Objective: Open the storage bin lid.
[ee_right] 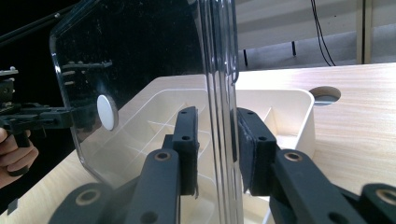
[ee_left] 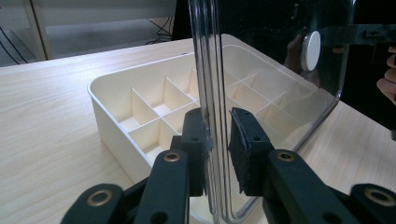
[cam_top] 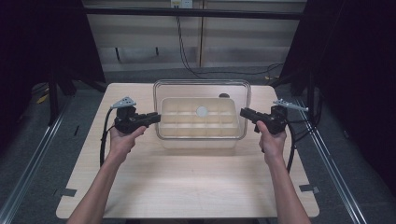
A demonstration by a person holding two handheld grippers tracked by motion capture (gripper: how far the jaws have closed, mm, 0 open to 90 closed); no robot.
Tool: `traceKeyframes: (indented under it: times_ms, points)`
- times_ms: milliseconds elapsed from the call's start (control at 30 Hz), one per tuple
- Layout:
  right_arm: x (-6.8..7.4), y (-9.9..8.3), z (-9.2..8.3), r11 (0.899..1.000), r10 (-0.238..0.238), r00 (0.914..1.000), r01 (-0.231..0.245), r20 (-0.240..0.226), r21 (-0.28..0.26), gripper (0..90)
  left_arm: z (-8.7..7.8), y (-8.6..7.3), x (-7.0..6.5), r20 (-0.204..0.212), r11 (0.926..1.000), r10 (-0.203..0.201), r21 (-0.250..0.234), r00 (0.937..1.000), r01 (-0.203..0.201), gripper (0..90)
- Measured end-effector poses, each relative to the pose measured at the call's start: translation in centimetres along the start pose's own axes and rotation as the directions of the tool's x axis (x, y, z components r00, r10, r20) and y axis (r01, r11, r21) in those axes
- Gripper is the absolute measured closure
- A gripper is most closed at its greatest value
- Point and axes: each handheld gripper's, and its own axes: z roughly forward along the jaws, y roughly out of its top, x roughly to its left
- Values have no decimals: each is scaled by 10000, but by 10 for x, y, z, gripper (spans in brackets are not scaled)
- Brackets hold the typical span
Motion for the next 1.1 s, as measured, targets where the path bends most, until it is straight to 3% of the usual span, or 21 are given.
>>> traceKeyframes:
  times_ms: [233,1100]
  points:
    - [0,-3,-1,9999,5,9999,-7,140,103,706,0,-2,-2,26,9996,113,251,9999,-114,764]
    - [17,5,-15,9991,-414,9989,412,-214,-84,720,-17,3,-14,-94,9997,240,4,9997,-240,764]
